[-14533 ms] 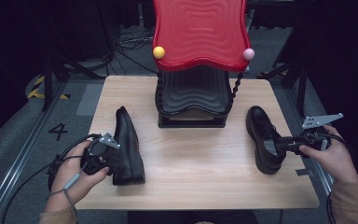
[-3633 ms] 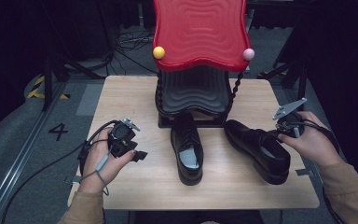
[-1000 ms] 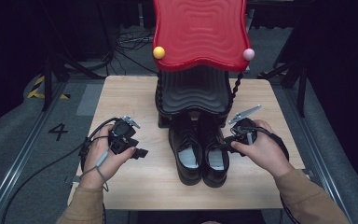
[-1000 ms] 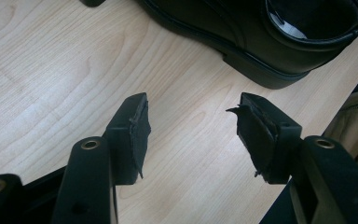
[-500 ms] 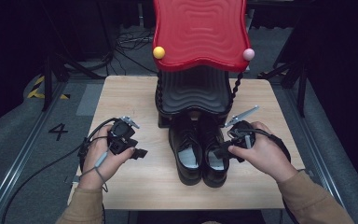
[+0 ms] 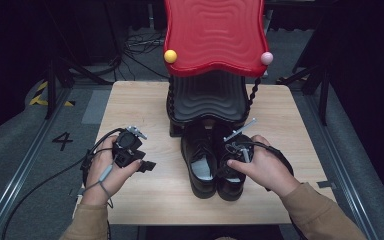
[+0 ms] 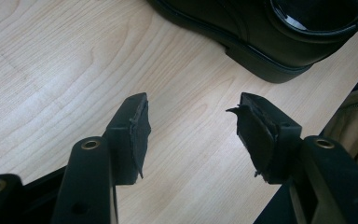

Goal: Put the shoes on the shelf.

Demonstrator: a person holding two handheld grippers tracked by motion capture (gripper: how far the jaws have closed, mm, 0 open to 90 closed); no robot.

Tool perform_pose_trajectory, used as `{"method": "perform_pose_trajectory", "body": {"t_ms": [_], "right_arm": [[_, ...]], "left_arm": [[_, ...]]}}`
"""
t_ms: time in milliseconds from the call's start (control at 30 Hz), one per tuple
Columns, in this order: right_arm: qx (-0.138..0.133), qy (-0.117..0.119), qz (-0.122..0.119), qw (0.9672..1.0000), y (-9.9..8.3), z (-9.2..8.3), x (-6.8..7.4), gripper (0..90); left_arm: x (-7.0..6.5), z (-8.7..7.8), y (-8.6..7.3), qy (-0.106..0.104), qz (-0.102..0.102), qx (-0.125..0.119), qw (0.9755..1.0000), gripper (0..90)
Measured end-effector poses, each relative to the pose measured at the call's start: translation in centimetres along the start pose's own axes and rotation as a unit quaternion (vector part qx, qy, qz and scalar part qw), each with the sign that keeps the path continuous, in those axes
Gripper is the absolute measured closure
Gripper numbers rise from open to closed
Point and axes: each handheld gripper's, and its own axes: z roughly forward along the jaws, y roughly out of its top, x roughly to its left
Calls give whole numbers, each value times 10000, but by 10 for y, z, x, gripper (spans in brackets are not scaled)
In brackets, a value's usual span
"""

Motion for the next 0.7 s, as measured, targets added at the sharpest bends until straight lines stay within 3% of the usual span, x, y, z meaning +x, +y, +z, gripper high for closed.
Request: {"method": "perform_pose_trajectory", "body": {"t_ms": [200,533,633,700], "right_arm": [[4,114,115,9999,5,11,-2,442],[-45,93,256,9996,3,12,0,412],[-63,176,458,9988,3,11,-4,430],[-60,-88,515,9986,4,13,-6,418]], "left_arm": [[0,1,0,5,-16,6,10000,442],[0,1,1,2,16,15,10000,440],[0,2,1,0,13,17,10000,441],[0,2,1,-5,12,16,10000,441]]}}
